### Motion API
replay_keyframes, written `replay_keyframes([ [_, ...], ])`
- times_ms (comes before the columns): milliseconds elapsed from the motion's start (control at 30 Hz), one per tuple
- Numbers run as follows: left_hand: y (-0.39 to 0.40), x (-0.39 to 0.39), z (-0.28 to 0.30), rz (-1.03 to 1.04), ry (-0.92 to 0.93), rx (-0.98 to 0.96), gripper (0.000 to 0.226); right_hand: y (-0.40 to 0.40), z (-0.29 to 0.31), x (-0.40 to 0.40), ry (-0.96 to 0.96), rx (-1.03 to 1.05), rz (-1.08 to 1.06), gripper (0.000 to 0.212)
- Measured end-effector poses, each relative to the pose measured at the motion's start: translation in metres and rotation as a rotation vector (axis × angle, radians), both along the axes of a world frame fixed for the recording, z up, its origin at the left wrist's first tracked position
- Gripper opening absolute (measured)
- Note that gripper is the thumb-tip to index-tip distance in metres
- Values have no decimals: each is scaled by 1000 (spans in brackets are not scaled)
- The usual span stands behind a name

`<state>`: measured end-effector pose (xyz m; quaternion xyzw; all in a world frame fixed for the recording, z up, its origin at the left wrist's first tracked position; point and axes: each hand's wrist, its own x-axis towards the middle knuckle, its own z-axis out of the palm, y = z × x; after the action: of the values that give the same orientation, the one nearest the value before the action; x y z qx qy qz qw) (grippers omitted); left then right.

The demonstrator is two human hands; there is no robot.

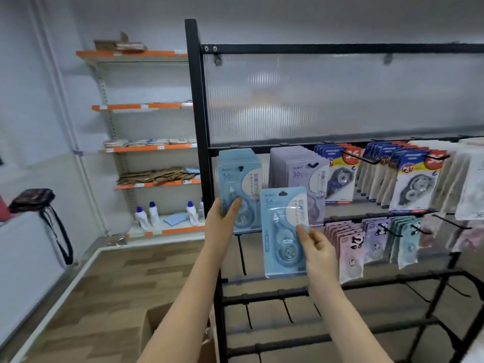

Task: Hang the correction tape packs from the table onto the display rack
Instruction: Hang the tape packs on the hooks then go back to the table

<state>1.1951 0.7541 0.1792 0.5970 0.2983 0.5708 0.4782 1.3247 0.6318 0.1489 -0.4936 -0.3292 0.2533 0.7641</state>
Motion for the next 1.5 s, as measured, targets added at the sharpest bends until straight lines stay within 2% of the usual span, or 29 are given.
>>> replay_keyframes([
  [200, 13, 5, -3, 46, 66, 2, 3, 12, 11, -13, -60, 47, 42, 13],
  [367, 12, -4, -43, 37, 278, -110, 1, 28, 39, -30, -144, 108, 56, 13],
  [500, 9, -17, -63, -8, 392, -121, 16, 44, 47, -38, -186, 113, 25, 12],
  [667, 16, -30, -78, -49, 673, -34, 18, 62, 27, -41, -190, 5, 9, 19],
  [800, 22, -37, -86, -72, 887, 135, 22, 83, 26, -40, -262, -74, -55, 30],
  [1033, 26, -47, -101, -114, 1122, 283, 25, 92, 28, -32, -396, -165, -177, 19],
  [1267, -2, -65, -109, -40, 1285, 296, 25, 66, -36, -42, -479, -346, -66, 1],
  [1400, -22, -91, -112, 68, 1389, 255, 26, 45, -67, -54, -713, -433, 87, 6],
  [1500, -40, -116, -114, 172, 1596, 233, 28, 36, -75, -73, -1050, -431, 179, 11],
])
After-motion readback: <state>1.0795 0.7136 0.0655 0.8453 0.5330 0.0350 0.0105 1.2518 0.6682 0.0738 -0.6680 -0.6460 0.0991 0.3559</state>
